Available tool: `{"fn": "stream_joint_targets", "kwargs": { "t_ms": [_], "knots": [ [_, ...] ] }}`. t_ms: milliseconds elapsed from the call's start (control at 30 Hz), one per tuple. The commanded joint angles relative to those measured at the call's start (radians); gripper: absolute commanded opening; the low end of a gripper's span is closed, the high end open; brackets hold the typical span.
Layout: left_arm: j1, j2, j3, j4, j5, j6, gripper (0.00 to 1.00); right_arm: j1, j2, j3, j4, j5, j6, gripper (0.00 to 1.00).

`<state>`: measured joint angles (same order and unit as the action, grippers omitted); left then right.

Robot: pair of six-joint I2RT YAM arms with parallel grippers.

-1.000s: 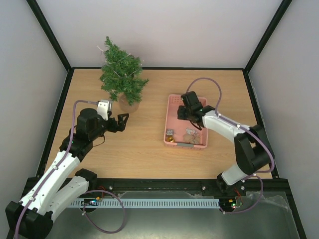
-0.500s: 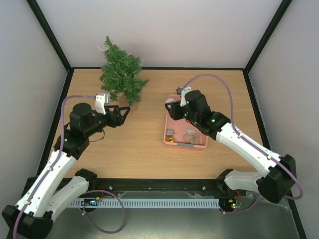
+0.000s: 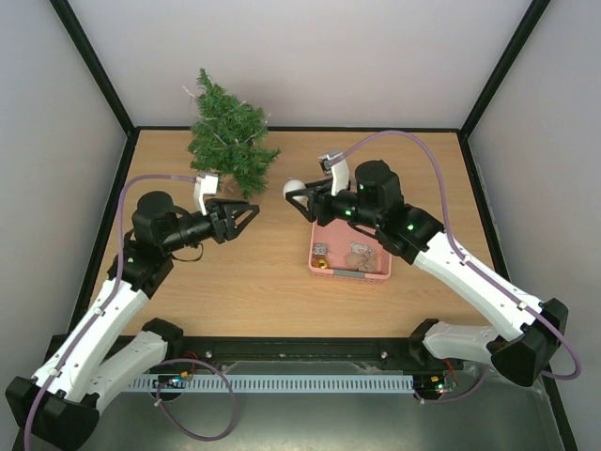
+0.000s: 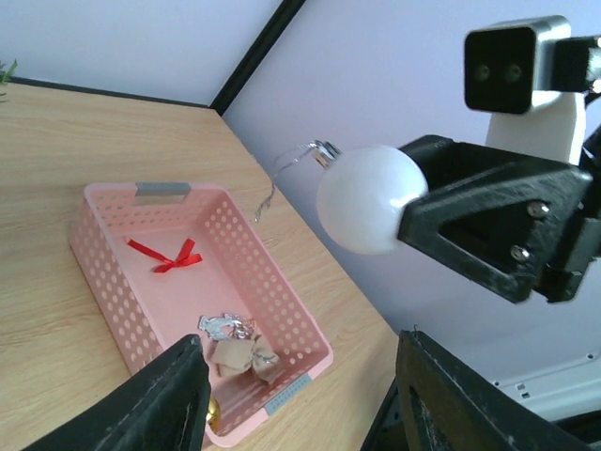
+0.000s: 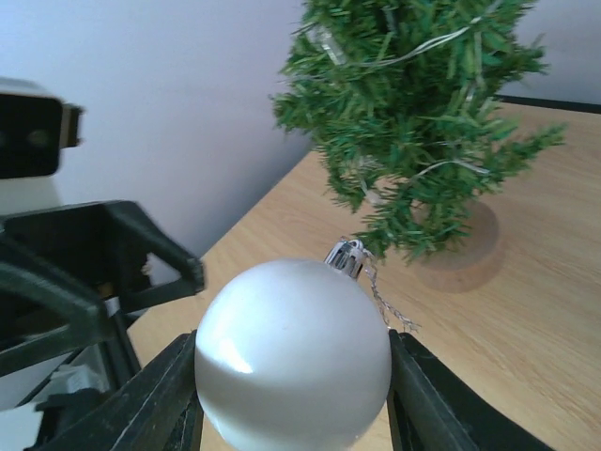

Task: Decorate the small christmas tree
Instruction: Hang the decoration item on the Christmas tree.

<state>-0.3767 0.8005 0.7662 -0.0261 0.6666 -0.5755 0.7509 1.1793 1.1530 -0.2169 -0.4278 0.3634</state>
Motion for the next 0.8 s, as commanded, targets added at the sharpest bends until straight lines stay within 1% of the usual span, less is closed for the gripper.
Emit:
{"fn": "stream_joint_targets", "kwargs": {
  "t_ms": [0, 33, 67, 100, 133, 167, 200, 267, 367, 467, 567, 667, 767],
  "knots": [
    [-0.002, 0.032, 0.01, 0.081, 0.039, -0.153, 0.56, 0.013, -0.017, 0.025, 0.049, -0.108, 0.017, 0.45],
    [-0.004, 0.034, -0.011, 0.159, 0.069, -0.226, 0.55, 0.013, -0.017, 0.024, 0.053, -0.118, 0.018, 0.45],
    [-0.007, 0.032, -0.045, 0.284, 0.11, -0.308, 0.55, 0.014, -0.019, 0.02, 0.059, -0.132, 0.02, 0.45],
    [-0.013, 0.027, -0.081, 0.399, 0.147, -0.36, 0.55, 0.015, -0.02, 0.014, 0.071, -0.156, 0.023, 0.45],
    [-0.019, 0.022, -0.105, 0.485, 0.165, -0.366, 0.55, 0.015, -0.022, 0.007, 0.084, -0.182, 0.026, 0.45],
    [-0.022, 0.014, -0.112, 0.497, 0.156, -0.335, 0.53, 0.014, -0.02, 0.004, 0.092, -0.206, 0.028, 0.45],
    [-0.023, 0.008, -0.11, 0.464, 0.133, -0.278, 0.5, 0.015, -0.02, 0.003, 0.095, -0.222, 0.035, 0.45],
    [-0.024, -0.005, -0.112, 0.395, 0.099, -0.151, 0.43, 0.016, -0.026, 0.0, 0.113, -0.252, 0.049, 0.45],
    [-0.025, -0.029, -0.144, 0.348, 0.049, 0.057, 0.38, 0.016, -0.043, -0.021, 0.163, -0.295, 0.081, 0.45],
    [-0.026, -0.044, -0.145, 0.321, 0.033, 0.234, 0.36, 0.016, -0.051, -0.019, 0.168, -0.315, 0.089, 0.45],
    [-0.034, -0.055, -0.157, 0.375, 0.034, 0.36, 0.34, 0.015, -0.061, -0.023, 0.177, -0.341, 0.099, 0.45],
    [-0.042, -0.026, -0.141, 0.405, 0.032, 0.454, 0.33, 0.016, -0.064, -0.03, 0.199, -0.374, 0.119, 0.45],
    [-0.052, 0.025, -0.106, 0.436, 0.063, 0.503, 0.34, 0.016, -0.063, -0.039, 0.219, -0.384, 0.14, 0.45]
  ]
}}
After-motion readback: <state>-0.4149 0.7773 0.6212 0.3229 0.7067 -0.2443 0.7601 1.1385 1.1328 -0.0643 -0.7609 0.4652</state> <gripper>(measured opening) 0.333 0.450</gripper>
